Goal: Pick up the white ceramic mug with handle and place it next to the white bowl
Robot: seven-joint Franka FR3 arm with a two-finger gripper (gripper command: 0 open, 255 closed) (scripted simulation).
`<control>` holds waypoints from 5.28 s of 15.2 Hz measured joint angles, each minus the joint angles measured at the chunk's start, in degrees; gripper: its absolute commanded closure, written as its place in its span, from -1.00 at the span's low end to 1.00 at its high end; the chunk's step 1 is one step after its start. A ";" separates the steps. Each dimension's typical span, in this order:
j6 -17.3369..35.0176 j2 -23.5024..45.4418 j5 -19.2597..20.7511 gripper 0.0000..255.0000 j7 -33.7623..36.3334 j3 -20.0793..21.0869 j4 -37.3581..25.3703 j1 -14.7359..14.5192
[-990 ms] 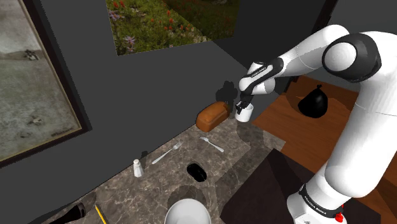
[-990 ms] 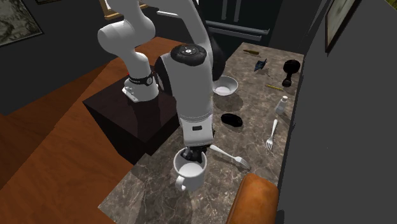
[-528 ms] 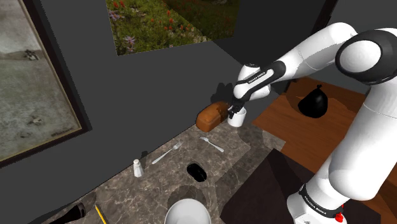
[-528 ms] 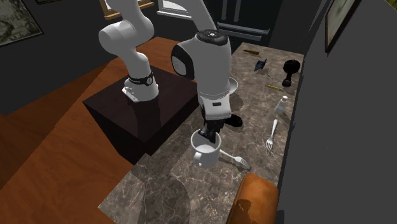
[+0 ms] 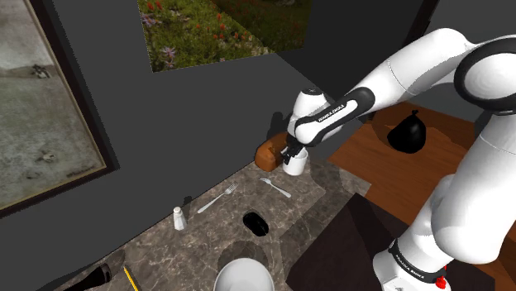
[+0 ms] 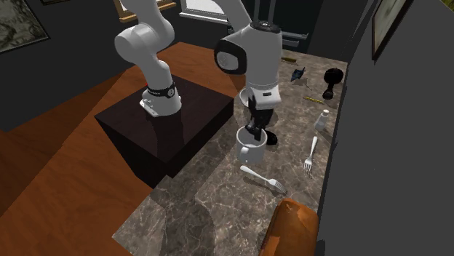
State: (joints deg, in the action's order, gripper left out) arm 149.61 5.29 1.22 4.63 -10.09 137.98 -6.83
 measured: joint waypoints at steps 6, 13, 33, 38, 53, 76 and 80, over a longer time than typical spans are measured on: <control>-0.70 -0.43 2.51 1.00 10.58 3.37 0.03 -5.15; -2.38 2.48 4.66 1.00 22.53 7.52 -3.98 -11.25; -13.47 18.80 9.46 1.00 49.09 14.73 -29.07 -28.36; -19.25 26.26 10.07 1.00 53.12 15.49 -41.80 -32.43; -25.92 42.44 11.04 1.00 58.14 15.67 -63.95 -38.71; -16.66 54.58 12.25 1.00 59.79 14.49 -66.76 -39.51; -16.38 54.91 12.27 1.00 59.77 14.44 -66.86 -39.45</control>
State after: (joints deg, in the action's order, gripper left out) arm 133.23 60.20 13.50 64.40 4.35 71.12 -46.28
